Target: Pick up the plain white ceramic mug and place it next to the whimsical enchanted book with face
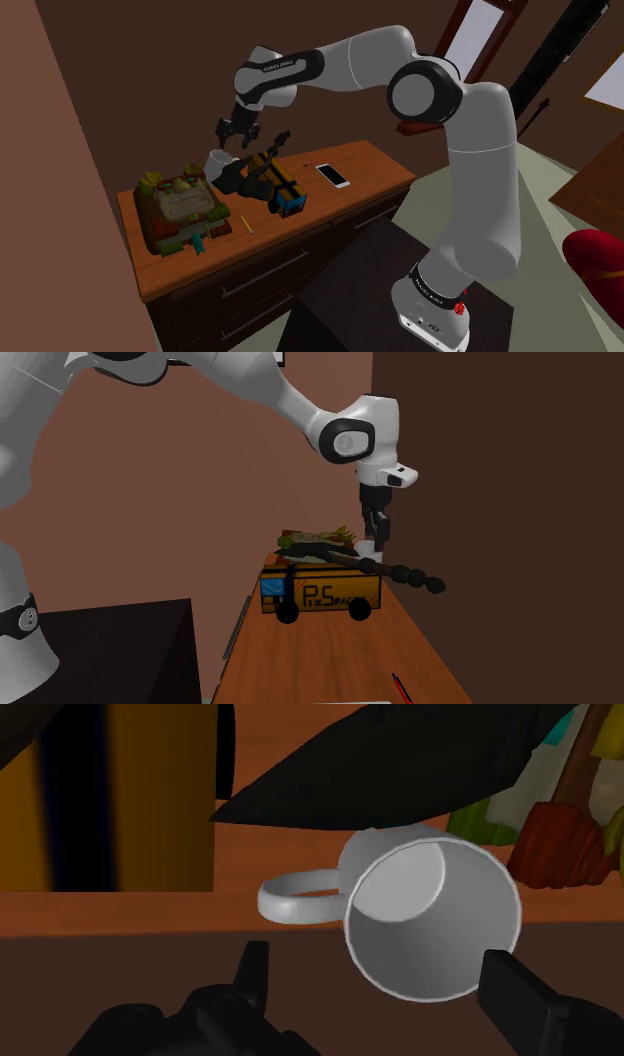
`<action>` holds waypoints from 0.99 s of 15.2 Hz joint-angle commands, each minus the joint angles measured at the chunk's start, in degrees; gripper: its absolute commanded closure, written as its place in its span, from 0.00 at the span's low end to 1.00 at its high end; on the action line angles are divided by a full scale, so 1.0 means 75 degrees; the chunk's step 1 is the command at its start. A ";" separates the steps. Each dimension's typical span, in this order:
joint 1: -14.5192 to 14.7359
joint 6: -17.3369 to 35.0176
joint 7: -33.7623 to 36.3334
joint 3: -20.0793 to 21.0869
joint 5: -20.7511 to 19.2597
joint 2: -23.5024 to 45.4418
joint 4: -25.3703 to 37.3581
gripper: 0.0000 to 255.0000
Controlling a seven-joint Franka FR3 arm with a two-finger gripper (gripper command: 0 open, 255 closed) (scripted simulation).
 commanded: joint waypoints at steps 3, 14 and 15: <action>-0.0041 0.0038 -0.0659 -0.0021 -0.0012 0.0210 -0.0142 0.00; -0.0202 -0.0558 -0.0634 -0.0032 -0.0119 -0.0304 -0.0089 0.00; -0.0203 -0.0558 -0.0634 -0.0032 -0.0119 -0.0304 -0.0089 0.00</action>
